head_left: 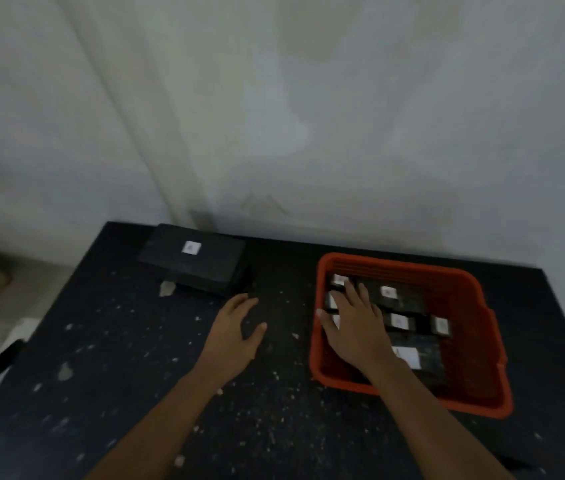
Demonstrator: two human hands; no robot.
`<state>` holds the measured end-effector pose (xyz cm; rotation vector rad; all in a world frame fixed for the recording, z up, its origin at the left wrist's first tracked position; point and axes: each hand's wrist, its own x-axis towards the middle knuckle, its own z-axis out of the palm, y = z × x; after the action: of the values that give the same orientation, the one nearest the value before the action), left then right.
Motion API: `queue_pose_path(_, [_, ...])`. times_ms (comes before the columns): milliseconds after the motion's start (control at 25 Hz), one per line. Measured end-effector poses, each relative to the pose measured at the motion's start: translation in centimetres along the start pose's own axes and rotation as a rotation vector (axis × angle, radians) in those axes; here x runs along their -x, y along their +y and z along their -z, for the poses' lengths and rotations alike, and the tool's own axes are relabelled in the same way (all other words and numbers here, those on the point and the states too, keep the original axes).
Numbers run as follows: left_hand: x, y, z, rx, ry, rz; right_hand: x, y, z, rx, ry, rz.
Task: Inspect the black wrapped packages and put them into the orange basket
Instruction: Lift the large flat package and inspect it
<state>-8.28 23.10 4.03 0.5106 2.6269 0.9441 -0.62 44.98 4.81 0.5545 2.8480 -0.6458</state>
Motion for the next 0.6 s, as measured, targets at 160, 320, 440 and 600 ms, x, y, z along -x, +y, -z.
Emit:
queue_pose_path(160, [-1.4,-6.3,5.3,0.032,0.021,0.13,-3.2,-7.5,-3.0,-0.163,-0.061,0.029])
queue_pose_path(320, [-4.2,-12.0,9.7,0.129,0.101,0.302,-7.5,-14.5,-5.5,-0.562,-0.125,-0.217])
queue_pose_path(440, [-6.8,-14.8,11.4,0.241,0.106,0.426,-10.9,-17.3,-7.3,-0.798,-0.103,-0.414])
queue_pose_path(600, [-10.0,-18.0,12.7,0.379,0.11,0.458,-14.8,-18.5,-9.6,-0.99,-0.099,-0.563])
